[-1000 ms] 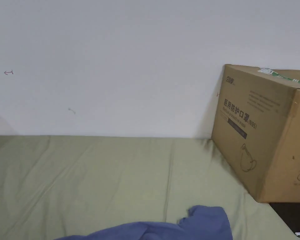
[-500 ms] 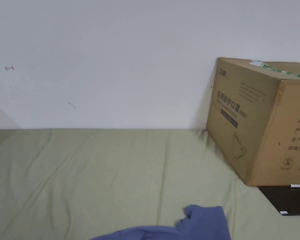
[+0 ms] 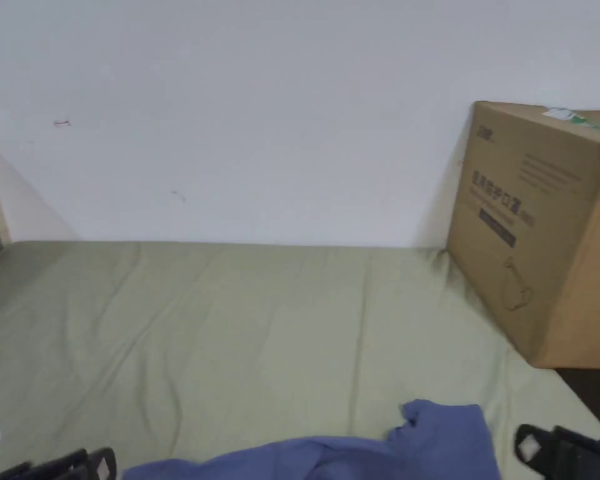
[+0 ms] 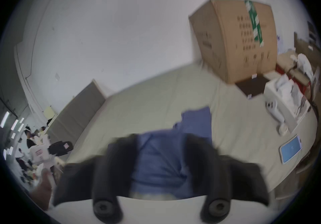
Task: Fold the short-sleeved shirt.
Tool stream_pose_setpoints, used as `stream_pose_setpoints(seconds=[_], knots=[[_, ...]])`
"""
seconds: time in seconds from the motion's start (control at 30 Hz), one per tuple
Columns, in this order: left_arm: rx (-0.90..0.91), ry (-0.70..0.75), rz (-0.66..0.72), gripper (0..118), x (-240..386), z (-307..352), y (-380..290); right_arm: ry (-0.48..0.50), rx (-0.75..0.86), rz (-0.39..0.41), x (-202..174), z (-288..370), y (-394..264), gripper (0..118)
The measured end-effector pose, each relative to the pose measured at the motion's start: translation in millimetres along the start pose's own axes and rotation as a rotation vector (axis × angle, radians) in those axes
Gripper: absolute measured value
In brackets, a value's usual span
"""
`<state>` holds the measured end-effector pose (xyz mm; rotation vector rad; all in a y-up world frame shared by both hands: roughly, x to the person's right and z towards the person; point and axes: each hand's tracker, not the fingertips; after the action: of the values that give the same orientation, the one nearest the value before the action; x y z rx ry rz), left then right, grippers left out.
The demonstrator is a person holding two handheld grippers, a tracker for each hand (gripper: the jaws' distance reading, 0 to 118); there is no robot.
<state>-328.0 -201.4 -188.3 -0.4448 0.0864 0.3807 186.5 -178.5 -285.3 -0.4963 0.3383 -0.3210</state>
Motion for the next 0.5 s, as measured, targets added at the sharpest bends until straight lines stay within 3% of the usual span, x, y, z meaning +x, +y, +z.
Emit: stream_pose_setpoints(seconds=[0.07,0.13,0.43,0.47,0.5], knots=[[0.068,0.115,-0.062,0,6.6,-2.2,-3.9,-0.049,0.068,0.014,-13.8,-6.8,-5.6,9],[0.056,0.096,-0.056,0,-0.2,-13.4,-4.5,0.035,0.066,-0.015,-22.5,-15.8,-7.3,9],[-0.389,0.137,0.005,4,-71.9,-177.9,11.2,0.039,-0.062,-0.009,-30.0,-56.6,-13.1,9],[-0.395,0.150,0.028,26,-77.9,-193.3,8.9,0.033,-0.073,-0.010,-28.8,-60.6,-14.7,9],[-0.428,0.152,0.043,81,-82.0,-205.1,3.6,0.029,-0.083,-0.013,-27.6,-63.8,-16.0,9]])
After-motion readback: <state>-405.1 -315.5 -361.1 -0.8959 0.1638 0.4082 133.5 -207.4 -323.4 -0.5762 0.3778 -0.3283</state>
